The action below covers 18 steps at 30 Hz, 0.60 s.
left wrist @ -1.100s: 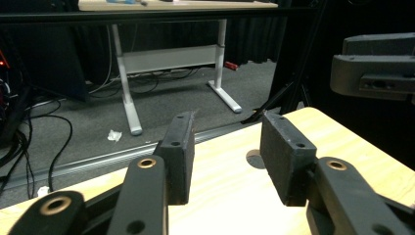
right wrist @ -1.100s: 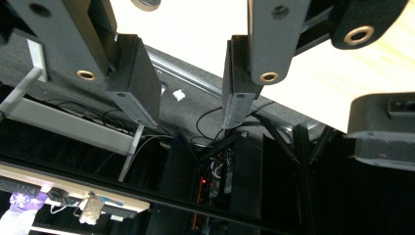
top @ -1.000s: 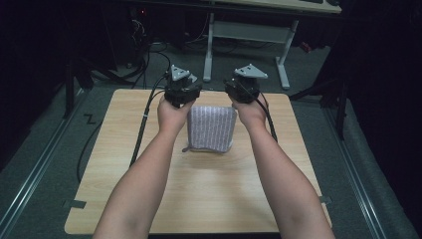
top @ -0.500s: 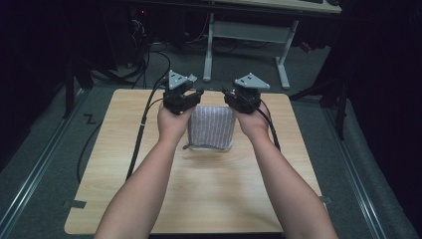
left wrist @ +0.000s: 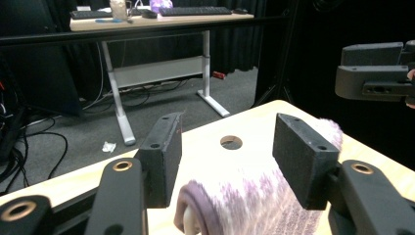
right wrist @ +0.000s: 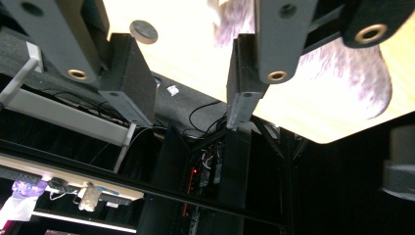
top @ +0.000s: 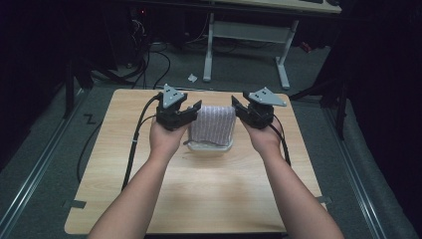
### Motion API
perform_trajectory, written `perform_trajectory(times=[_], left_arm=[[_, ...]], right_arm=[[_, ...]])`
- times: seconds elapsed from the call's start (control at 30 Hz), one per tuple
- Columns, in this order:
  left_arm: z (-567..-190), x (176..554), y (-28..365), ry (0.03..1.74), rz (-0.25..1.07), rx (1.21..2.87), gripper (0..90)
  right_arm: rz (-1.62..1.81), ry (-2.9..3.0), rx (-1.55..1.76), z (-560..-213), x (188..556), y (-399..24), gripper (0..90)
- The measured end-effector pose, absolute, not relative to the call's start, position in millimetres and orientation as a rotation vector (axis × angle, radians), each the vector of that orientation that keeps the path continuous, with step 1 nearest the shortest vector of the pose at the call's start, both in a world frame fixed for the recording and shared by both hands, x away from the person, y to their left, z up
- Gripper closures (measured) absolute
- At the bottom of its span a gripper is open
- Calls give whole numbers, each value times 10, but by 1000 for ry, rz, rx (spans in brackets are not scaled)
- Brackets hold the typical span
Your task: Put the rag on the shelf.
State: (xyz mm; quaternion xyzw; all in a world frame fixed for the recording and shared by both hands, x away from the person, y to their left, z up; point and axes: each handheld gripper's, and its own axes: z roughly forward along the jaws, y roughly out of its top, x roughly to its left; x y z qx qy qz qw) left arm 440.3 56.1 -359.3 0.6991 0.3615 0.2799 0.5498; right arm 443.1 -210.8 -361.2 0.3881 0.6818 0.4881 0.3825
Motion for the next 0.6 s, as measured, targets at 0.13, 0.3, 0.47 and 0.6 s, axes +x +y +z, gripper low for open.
perform_trajectory(times=[0.13, 0.3, 0.47, 0.6], left_arm=[[-3694, 4331, 620, 863, 641, 1666, 428], [-3914, 4250, 703, 878, 597, 1683, 406], [-4223, 4170, 775, 903, 536, 1718, 388], [-4508, 4071, 803, 909, 507, 1784, 384]], right_arm=[[1244, 1746, 986, -3690, 4333, -2155, 521], [1232, 1776, 989, -3831, 4233, -2190, 516], [1221, 1814, 994, -4029, 4126, -2203, 506], [1190, 1852, 989, -4246, 4032, -2207, 512]])
